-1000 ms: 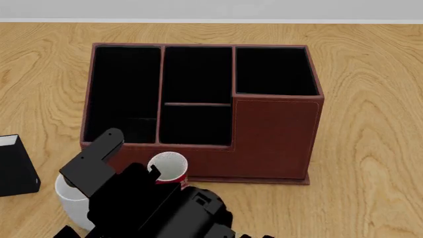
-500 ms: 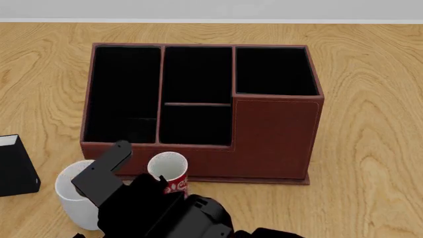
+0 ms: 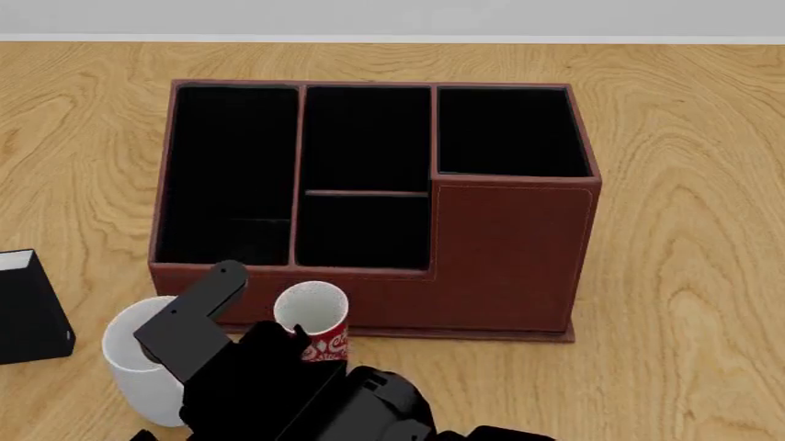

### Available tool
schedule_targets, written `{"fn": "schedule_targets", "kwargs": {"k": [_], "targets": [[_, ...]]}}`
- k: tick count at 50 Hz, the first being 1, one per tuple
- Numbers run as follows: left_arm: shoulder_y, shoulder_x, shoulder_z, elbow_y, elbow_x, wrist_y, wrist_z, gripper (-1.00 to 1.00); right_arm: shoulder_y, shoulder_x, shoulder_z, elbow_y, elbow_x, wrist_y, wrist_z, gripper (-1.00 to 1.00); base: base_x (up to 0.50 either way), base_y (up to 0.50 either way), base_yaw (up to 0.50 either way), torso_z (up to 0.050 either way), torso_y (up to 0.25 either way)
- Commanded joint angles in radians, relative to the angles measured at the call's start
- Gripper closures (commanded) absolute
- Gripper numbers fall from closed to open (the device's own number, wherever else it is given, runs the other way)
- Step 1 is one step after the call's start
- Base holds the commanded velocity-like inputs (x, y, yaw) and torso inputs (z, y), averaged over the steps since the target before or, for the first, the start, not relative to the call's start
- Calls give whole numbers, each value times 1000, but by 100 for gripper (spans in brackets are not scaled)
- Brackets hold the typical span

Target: Pick up the white mug and place it to the right of the caddy.

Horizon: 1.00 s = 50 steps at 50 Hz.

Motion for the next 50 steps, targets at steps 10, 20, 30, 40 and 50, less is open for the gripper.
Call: {"fn": "schedule_targets", "kwargs": {"k": [10, 20, 30, 40, 50], "targets": [[-11, -41, 38, 11, 22, -21, -10, -100, 33, 0, -4, -1, 62, -59, 24, -100, 0, 0, 0, 0, -77], [-19, -46, 57, 6, 25, -16, -15, -100, 37, 0, -5, 14, 84, -106, 58, -100, 0, 0, 0, 0, -114], [-12, -44, 50, 6, 26, -16, -12, -100, 35, 0, -7, 8, 76, -116, 71, -100, 0, 0, 0, 0, -112], [2, -36, 34, 5, 28, -15, -6, -100, 26, 0, -5, -2, 52, -97, 61, -100, -1, 0, 0, 0, -113], [3, -35, 31, 3, 27, -12, -4, -100, 26, 0, -5, -14, 48, -89, 62, -100, -1, 0, 0, 0, -113]]}}
